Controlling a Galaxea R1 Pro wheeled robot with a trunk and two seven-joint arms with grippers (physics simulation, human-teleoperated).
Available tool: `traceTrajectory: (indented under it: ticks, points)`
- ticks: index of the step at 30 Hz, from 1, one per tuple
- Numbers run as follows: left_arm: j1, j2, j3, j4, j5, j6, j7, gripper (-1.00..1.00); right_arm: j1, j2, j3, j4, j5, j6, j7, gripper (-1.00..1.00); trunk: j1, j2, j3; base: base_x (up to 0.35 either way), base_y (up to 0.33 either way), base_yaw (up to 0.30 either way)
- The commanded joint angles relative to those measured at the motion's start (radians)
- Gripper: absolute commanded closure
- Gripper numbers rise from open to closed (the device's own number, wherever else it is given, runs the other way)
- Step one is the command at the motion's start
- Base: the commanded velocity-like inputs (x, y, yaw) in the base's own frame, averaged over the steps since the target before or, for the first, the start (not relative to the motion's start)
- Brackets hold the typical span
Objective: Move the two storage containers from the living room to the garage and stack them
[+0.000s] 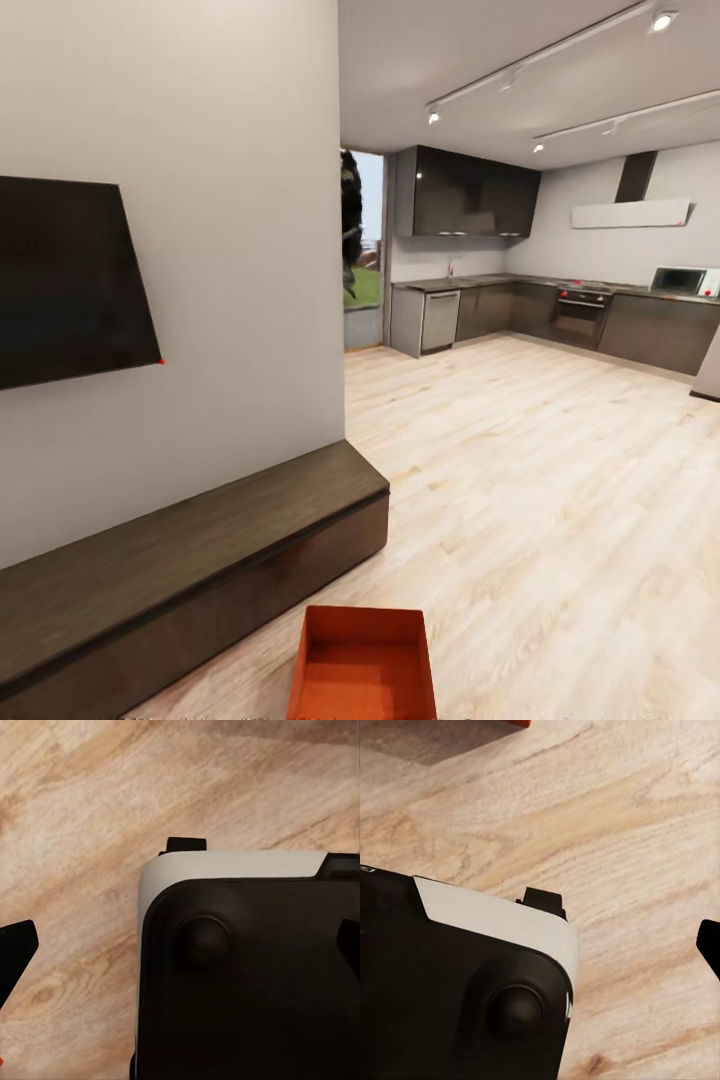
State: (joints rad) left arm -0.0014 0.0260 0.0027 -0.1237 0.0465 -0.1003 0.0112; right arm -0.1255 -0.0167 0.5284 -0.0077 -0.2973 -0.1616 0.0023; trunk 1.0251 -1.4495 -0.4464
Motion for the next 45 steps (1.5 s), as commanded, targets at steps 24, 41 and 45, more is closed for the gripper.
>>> traceTrajectory:
  ticks: [24, 41, 45]
  points:
    - [0.000, 0.002, -0.006, -0.001, 0.005, -0.002, 0.001, -1.00, 0.000, 0.003, 0.003, 0.009, -0.011, 0.001, 0.009, -1.00, 0.000, -0.001, -0.040, 0.000, 0.000, 0.000]
    - [0.000, 0.002, -0.006, -0.001, 0.004, -0.002, 0.001, -1.00, 0.000, 0.003, 0.002, 0.009, -0.011, 0.001, 0.010, -1.00, 0.000, -0.001, -0.056, 0.000, 0.000, 0.000]
    - [0.000, 0.002, -0.006, -0.001, 0.004, -0.002, 0.001, -1.00, 0.000, 0.004, 0.002, 0.009, -0.011, 0.001, 0.010, -1.00, 0.000, -0.001, -0.062, 0.000, 0.000, 0.000]
